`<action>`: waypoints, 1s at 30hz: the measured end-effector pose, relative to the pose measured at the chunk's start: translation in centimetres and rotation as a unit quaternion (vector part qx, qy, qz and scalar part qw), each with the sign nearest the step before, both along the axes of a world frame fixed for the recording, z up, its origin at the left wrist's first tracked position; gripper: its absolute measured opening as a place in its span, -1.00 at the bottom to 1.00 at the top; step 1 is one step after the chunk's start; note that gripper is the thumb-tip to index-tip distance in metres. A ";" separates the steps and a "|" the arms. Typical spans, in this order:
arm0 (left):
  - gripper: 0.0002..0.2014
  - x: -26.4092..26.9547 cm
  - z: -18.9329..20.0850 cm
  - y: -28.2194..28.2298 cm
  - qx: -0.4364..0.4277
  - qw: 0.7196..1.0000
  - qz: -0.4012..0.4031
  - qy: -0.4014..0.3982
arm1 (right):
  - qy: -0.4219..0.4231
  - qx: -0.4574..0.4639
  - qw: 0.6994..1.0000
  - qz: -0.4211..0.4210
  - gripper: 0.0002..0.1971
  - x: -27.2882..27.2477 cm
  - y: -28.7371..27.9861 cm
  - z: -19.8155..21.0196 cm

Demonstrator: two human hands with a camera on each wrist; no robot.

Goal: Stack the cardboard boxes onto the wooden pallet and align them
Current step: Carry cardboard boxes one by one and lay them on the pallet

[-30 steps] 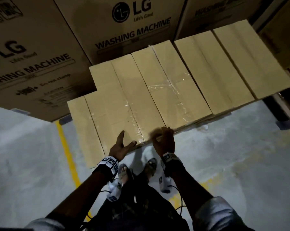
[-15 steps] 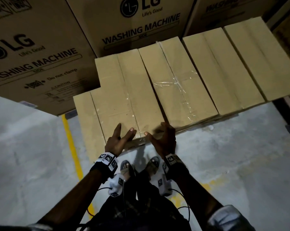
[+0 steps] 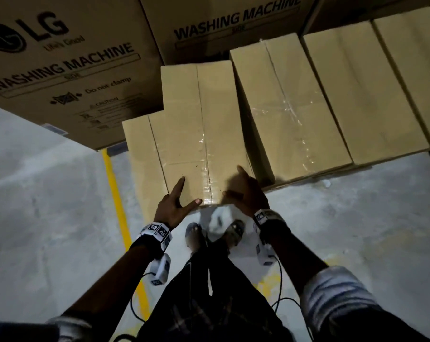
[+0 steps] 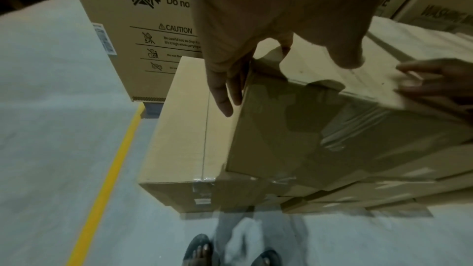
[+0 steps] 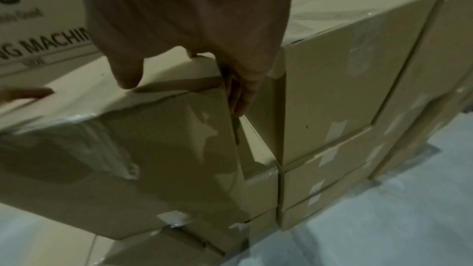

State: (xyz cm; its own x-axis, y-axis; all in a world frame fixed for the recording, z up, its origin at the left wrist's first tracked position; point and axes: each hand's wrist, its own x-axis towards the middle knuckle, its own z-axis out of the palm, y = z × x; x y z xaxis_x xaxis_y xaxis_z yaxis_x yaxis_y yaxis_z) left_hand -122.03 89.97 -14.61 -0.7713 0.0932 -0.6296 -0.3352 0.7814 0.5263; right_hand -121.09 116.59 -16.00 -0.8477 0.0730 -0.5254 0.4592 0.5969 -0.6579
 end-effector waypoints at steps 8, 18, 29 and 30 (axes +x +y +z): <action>0.03 -1.2 -0.9 0.0 -0.021 0.997 -0.008 0.079 | 0.020 0.017 1.000 -0.005 0.03 -2.2 -0.6 1.4; -0.09 -1.6 7.0 -0.8 -0.061 0.979 0.073 0.180 | 0.016 0.091 0.995 -0.023 -0.01 -3.0 -3.0 10.0; -0.04 0.4 14.7 -3.9 -0.041 0.956 0.082 0.280 | 0.079 0.127 0.987 -0.066 0.00 1.3 -6.7 17.9; -0.03 0.4 15.5 -4.3 -0.034 0.953 0.077 0.292 | 0.092 0.131 0.984 -0.078 0.01 1.7 -7.1 18.9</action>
